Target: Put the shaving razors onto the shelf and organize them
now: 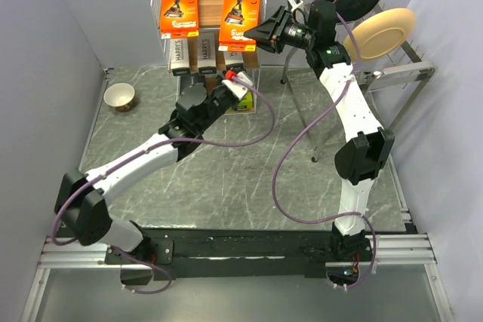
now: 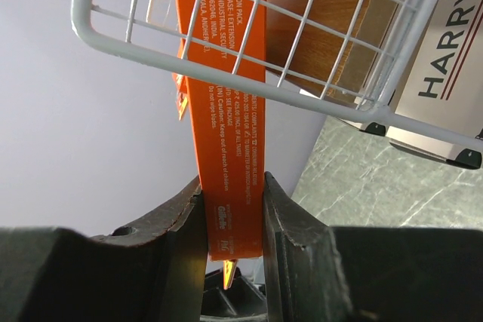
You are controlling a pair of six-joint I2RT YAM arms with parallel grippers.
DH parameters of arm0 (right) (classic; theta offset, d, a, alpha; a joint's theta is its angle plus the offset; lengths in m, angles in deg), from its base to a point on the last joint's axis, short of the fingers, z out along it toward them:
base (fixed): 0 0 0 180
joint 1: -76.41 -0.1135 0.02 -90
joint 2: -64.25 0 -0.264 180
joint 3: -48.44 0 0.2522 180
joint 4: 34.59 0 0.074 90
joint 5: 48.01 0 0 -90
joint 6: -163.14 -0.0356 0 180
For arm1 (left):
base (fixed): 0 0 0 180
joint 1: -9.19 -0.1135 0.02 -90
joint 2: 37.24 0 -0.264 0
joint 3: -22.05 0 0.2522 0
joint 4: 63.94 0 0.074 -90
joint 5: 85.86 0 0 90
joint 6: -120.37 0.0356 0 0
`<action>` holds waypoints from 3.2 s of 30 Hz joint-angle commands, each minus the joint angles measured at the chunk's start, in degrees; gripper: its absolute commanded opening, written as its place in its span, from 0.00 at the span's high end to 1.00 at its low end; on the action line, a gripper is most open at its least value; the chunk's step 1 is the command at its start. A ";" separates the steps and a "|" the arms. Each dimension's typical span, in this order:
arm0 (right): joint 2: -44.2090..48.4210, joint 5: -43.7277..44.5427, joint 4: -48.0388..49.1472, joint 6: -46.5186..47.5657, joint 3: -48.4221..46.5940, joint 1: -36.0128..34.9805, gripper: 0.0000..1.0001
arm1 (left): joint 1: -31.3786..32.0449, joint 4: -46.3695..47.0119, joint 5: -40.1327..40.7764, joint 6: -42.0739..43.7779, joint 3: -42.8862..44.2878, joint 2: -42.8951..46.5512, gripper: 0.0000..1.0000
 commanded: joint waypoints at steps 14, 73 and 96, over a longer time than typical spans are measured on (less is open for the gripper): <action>0.33 1.56 0.11 -0.35 -3.18 2.15 0.43 | 0.74 9.34 4.88 4.94 14.58 -9.01 0.99; 11.05 2.88 6.09 -0.62 8.16 2.68 0.00 | -3.13 10.31 15.78 -2.18 25.31 -18.33 0.99; 13.07 2.27 7.23 2.10 11.32 3.03 0.00 | -8.74 -11.54 5.06 -8.49 5.18 11.19 0.99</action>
